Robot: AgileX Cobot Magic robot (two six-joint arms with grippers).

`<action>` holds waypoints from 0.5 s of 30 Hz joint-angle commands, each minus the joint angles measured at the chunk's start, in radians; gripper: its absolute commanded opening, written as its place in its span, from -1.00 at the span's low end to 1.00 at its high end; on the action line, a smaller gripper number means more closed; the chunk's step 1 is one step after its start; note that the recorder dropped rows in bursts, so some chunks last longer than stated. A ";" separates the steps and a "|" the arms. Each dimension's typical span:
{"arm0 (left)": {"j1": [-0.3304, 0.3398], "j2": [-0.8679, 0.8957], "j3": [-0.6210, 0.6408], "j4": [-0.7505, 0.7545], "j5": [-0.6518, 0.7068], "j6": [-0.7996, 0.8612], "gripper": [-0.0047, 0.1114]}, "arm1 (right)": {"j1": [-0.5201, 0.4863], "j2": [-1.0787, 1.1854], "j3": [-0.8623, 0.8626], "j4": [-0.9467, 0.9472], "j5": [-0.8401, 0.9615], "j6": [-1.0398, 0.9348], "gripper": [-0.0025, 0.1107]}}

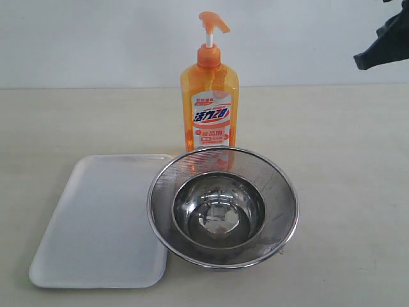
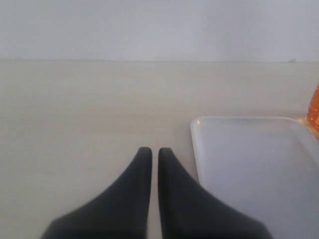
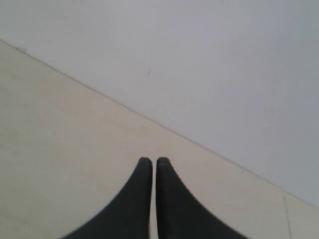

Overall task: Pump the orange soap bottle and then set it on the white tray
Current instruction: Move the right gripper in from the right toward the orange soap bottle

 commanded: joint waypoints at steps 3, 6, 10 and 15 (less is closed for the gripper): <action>0.004 -0.003 0.003 -0.005 -0.003 0.005 -0.84 | -0.003 0.073 -0.009 0.023 0.031 0.032 -0.96; 0.004 -0.003 0.003 -0.005 -0.003 0.005 -0.84 | 0.017 0.091 -0.007 0.023 0.085 0.019 -0.96; 0.004 -0.003 0.003 -0.005 -0.003 0.005 -0.84 | 0.067 0.094 -0.007 0.025 0.161 -0.067 -0.96; 0.004 -0.003 0.003 -0.005 -0.003 0.005 -0.84 | 0.136 0.096 -0.007 0.084 0.160 -0.159 -0.96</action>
